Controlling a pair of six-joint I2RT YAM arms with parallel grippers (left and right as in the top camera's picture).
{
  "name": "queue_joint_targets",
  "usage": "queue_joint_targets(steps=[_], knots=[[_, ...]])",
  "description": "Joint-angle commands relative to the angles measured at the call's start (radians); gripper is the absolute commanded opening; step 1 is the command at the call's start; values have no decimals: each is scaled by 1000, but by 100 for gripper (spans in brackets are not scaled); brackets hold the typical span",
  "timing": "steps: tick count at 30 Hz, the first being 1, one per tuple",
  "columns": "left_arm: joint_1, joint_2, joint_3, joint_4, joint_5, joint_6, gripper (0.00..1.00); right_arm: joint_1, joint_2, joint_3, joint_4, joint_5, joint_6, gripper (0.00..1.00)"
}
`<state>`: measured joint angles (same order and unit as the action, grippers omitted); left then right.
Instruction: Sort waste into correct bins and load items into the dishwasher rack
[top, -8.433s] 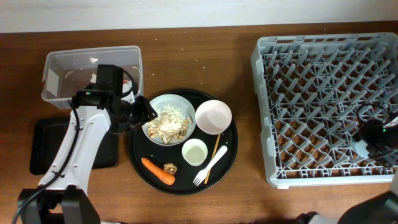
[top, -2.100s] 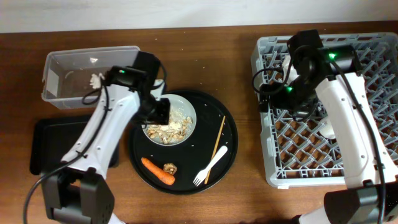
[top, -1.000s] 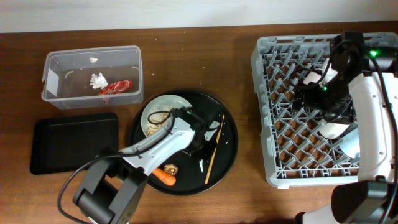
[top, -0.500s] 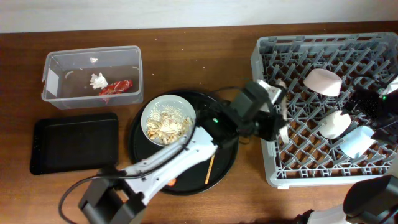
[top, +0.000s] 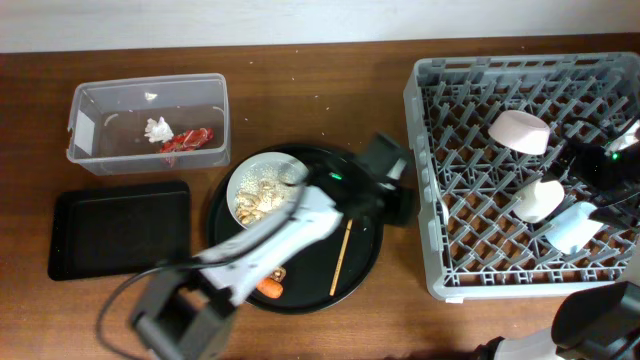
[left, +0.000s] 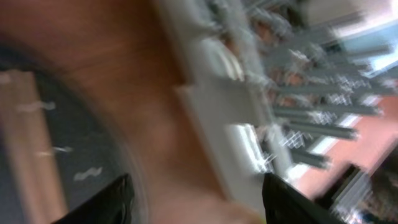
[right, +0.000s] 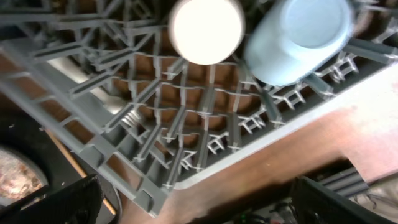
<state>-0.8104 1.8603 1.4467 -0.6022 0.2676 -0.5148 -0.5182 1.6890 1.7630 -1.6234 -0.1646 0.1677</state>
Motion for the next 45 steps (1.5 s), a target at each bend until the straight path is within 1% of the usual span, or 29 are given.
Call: queue_joint_targets(steps=[1,2,3,4,6,7,9,10,11,13,14,15,17,19,20,21,22,23,25,27,28,32,33,35,38,40,41,43,45], knots=[[200,-244,6,-300,-258,105,86,116,0,-2,-13,-61,-56,99],[290,-279,6,-405,-267,105,87,200,0,-2,-16,-61,-55,99],[415,-299,5,-504,-267,105,87,300,0,-2,-14,-61,-3,99],[505,-301,5,-556,-267,105,92,386,0,-2,-3,-61,34,99],[678,-300,5,-623,-266,105,95,623,0,-2,44,-61,130,99],[750,-300,5,-639,-267,105,99,794,3,-2,98,-60,230,99],[811,-300,5,-660,-268,105,99,999,37,-9,181,-9,434,99],[819,-300,5,-664,-268,105,99,1070,71,-15,216,22,497,99],[820,-300,5,-664,-268,105,99,1129,121,-29,243,23,545,99],[820,-300,5,-664,-268,105,99,1184,206,-76,282,43,645,99],[820,-300,5,-663,-268,105,99,1213,281,-158,344,44,710,99],[820,-300,5,-664,-268,106,99,1214,297,-202,373,42,734,99],[820,-300,5,-663,-268,106,99,1212,300,-351,520,42,735,100],[820,-300,5,-660,-268,105,99,1212,300,-505,687,45,735,96],[820,-300,5,-660,-268,105,99,1212,300,-534,723,46,735,93],[820,-300,5,-660,-268,105,99,1212,300,-553,752,46,735,85],[820,-300,5,-660,-267,105,99,1212,300,-565,768,46,735,74],[820,-300,5,-660,-268,105,99,1212,300,-568,769,47,735,59],[820,-300,5,-660,-268,105,99,1212,300,-568,768,47,735,24],[820,-300,5,-660,-268,105,99,1212,300,-568,768,56,736,8],[820,-300,5,-660,-268,105,99,1212,300,-568,768,64,736,4],[820,-300,5,-660,-268,105,99,1212,280,-568,751,72,727,4],[820,-300,5,-660,-268,105,99,1193,207,-554,723,95,691,4],[820,-300,5,-660,-268,105,99,1125,63,-492,621,145,556,4],[820,-300,5,-660,-268,105,99,908,-217,-425,461,156,93,4],[820,-300,5,-659,-264,105,99,753,-274,-426,432,202,-90,4],[820,-300,5,-659,-264,105,99,666,-268,-431,437,215,-174,9],[820,-300,5,-659,-264,105,99,582,-201,-435,453,192,-217,10],[820,-300,5,-659,-264,105,99,584,-135,-435,462,192,-220,11]])
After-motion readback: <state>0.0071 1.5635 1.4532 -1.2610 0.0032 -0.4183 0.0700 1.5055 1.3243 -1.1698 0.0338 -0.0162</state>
